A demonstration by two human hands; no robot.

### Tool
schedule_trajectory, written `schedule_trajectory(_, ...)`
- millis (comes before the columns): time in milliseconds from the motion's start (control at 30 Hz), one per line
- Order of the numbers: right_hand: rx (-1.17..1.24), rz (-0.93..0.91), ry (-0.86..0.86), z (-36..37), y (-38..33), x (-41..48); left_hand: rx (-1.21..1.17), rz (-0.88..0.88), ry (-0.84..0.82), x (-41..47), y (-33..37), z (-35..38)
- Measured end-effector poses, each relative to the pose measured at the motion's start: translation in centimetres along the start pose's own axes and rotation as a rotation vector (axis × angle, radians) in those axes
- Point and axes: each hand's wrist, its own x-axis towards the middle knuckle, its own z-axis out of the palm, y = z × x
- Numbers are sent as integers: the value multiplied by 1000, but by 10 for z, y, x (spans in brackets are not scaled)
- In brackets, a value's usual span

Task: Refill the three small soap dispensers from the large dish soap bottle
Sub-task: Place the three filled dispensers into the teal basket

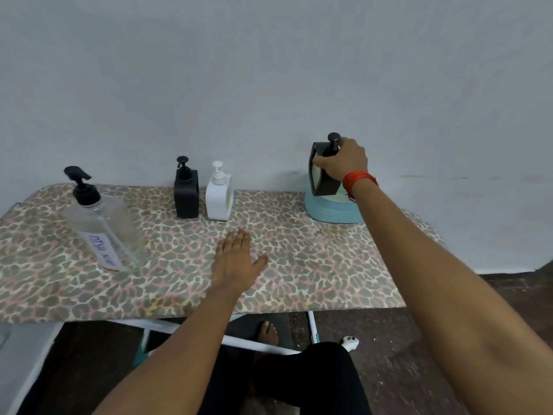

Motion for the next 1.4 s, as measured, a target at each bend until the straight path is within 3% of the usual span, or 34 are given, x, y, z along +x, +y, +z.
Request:
schedule_trajectory(433,-4,165,-139,49,64,39,0,-16,27,-1,0,1)
schedule_trajectory(633,83,162,-71,68,82,27,18,-17,26,0,-1,2)
schedule_trajectory(1067,-42,121,-96,74,93,18,26,-22,34,-1,1,0)
schedule_trajectory(1300,68,113,-160,64,92,17,14,-26,28,-2,2,-2)
schedule_trajectory(1400,118,94,-21,57,83,5,11,-30,22,-3,3,-4)
